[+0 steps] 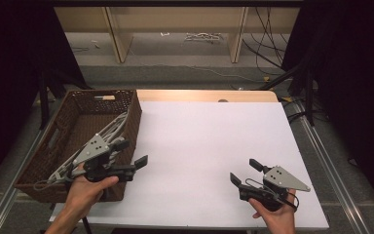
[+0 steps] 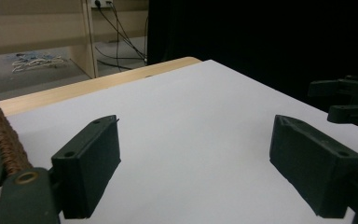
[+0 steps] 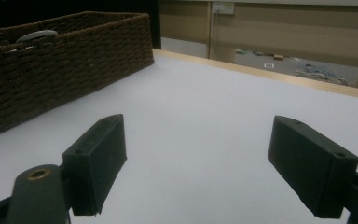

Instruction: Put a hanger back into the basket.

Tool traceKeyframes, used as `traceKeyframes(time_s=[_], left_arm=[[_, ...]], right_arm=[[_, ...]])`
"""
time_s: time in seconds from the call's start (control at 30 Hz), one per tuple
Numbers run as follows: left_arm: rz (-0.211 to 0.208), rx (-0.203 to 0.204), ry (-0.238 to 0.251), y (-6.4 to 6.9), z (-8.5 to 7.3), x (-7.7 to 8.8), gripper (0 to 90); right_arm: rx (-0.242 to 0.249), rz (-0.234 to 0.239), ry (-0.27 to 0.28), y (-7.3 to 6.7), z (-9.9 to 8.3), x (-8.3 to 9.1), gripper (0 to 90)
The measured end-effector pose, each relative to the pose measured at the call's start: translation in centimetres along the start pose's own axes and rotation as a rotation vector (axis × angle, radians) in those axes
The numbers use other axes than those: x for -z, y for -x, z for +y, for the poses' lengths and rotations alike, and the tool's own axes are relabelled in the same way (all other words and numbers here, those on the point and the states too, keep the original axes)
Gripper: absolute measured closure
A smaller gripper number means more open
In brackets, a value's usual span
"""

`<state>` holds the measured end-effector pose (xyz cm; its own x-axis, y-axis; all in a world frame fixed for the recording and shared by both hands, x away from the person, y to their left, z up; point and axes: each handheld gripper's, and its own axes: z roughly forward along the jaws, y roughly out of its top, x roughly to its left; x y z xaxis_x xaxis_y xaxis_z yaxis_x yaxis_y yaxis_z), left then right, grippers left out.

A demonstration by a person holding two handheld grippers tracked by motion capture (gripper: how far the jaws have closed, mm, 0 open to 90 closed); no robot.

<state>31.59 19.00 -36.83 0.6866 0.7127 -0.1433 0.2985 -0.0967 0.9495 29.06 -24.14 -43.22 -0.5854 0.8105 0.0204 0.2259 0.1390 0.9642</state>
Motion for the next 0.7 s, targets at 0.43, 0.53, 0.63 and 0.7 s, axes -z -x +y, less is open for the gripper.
traceKeyframes(time_s=[0.43,0.53,0.63,0.7], left_arm=[[-0.042,-0.032,0.021,1.9,-1.4,-1.2,16.1],[-0.053,-0.038,0.020,2.2,-1.5,-1.3,16.1],[-0.053,-0.061,0.028,2.4,-1.8,-1.5,16.1],[-0.050,-0.075,0.031,2.5,-2.0,-1.6,16.2]], right_arm=[[0.004,0.009,-0.004,-0.2,0.1,0.2,20.0],[0.001,0.012,-0.003,-0.3,0.1,0.2,19.9],[0.002,0.017,0.005,-0.4,0.1,0.1,19.7],[0.002,0.021,0.002,-0.5,0.2,0.1,19.4]])
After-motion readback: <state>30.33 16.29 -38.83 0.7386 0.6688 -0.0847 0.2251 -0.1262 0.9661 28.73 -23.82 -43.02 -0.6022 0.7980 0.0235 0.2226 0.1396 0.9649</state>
